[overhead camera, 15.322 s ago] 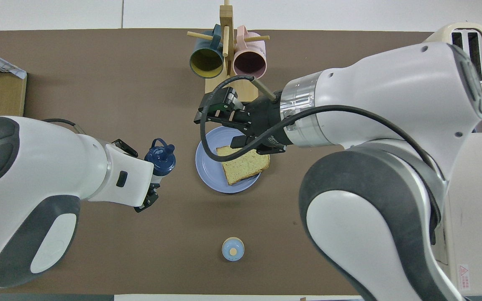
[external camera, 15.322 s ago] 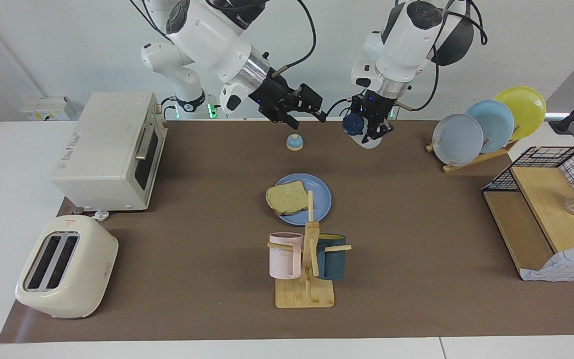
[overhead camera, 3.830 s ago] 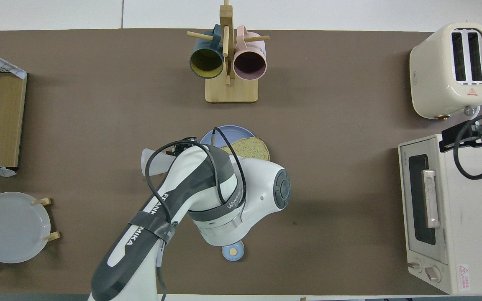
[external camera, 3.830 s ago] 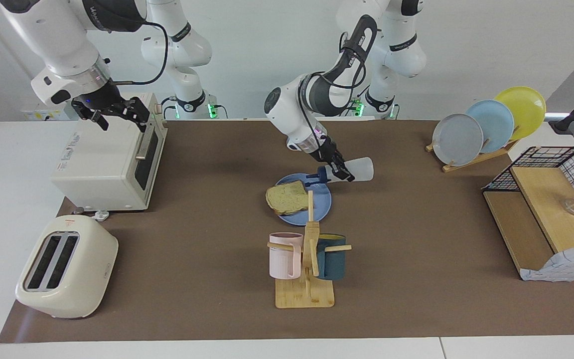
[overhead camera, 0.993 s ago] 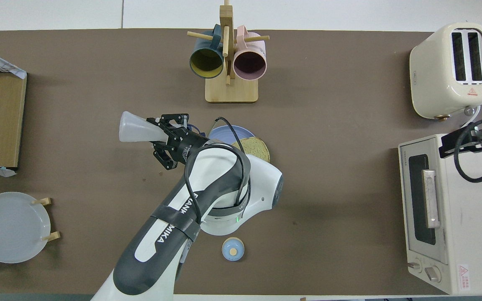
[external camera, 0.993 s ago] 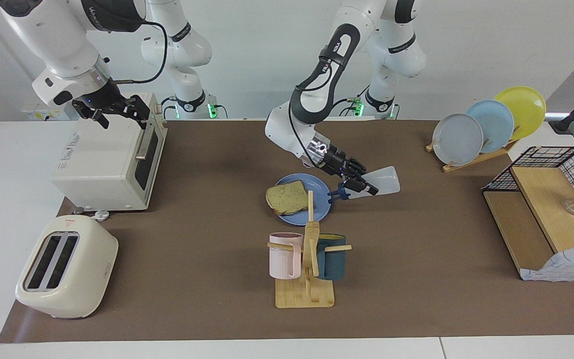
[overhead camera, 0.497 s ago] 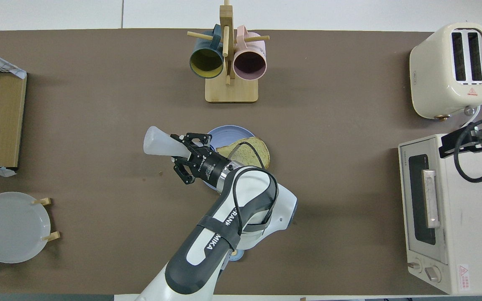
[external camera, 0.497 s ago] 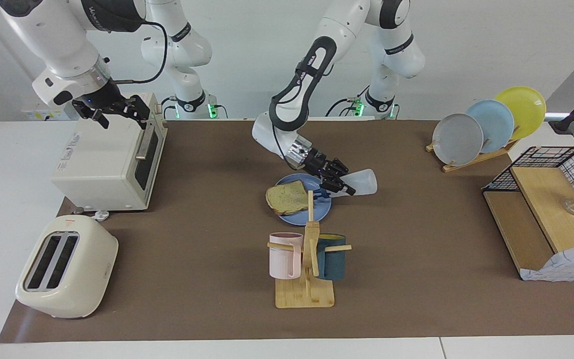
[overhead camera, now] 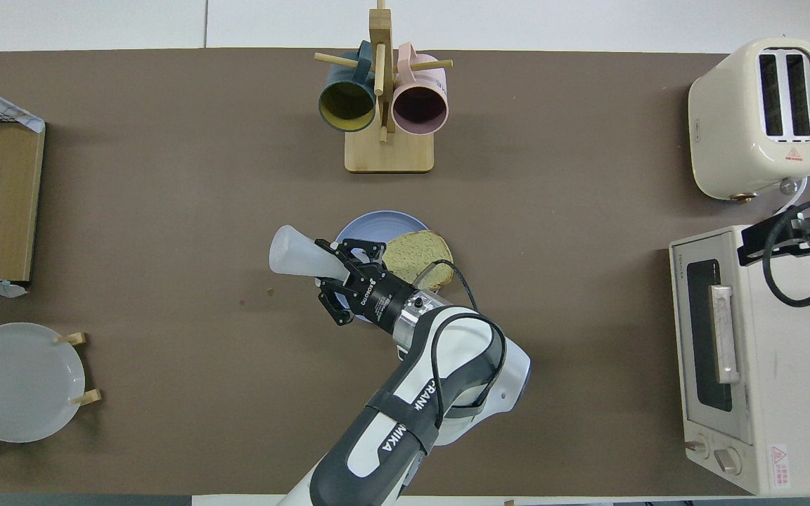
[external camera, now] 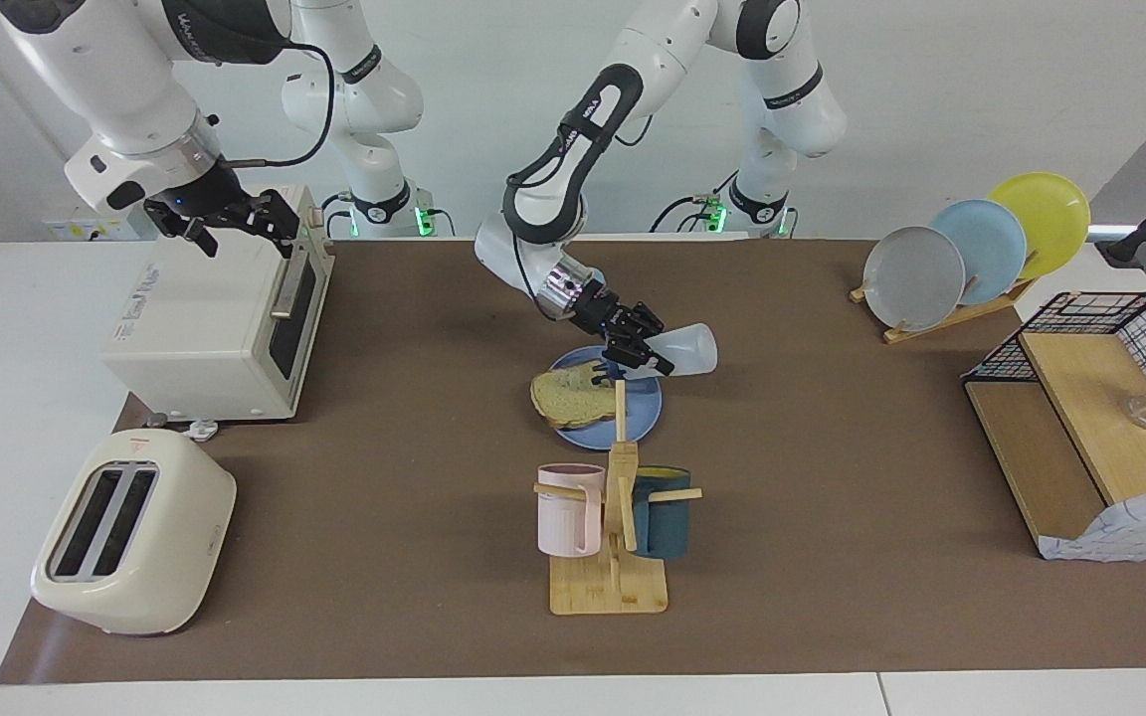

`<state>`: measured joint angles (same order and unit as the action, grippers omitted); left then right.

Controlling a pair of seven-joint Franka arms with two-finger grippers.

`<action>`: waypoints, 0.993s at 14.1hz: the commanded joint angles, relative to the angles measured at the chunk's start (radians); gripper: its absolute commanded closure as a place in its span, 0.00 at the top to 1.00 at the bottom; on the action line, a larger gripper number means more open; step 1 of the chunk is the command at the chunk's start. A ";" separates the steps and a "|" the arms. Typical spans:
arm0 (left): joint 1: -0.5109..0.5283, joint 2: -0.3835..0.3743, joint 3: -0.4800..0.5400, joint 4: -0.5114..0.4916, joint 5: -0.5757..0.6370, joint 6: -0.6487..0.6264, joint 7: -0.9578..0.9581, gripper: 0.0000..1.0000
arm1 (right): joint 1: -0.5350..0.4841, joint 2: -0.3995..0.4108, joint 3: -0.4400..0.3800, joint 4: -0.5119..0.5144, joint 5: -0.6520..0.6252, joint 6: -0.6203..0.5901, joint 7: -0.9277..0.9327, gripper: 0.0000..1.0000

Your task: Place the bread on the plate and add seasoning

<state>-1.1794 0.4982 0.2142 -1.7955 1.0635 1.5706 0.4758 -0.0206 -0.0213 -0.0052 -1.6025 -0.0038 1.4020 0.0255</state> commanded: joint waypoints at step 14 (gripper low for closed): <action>0.014 0.000 0.013 0.080 -0.071 -0.055 0.003 0.00 | -0.015 -0.022 0.008 -0.024 -0.005 -0.003 -0.030 1.00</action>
<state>-1.1581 0.4992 0.2185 -1.7461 1.0255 1.5460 0.4760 -0.0206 -0.0213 -0.0052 -1.6025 -0.0038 1.4020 0.0255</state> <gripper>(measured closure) 0.581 0.000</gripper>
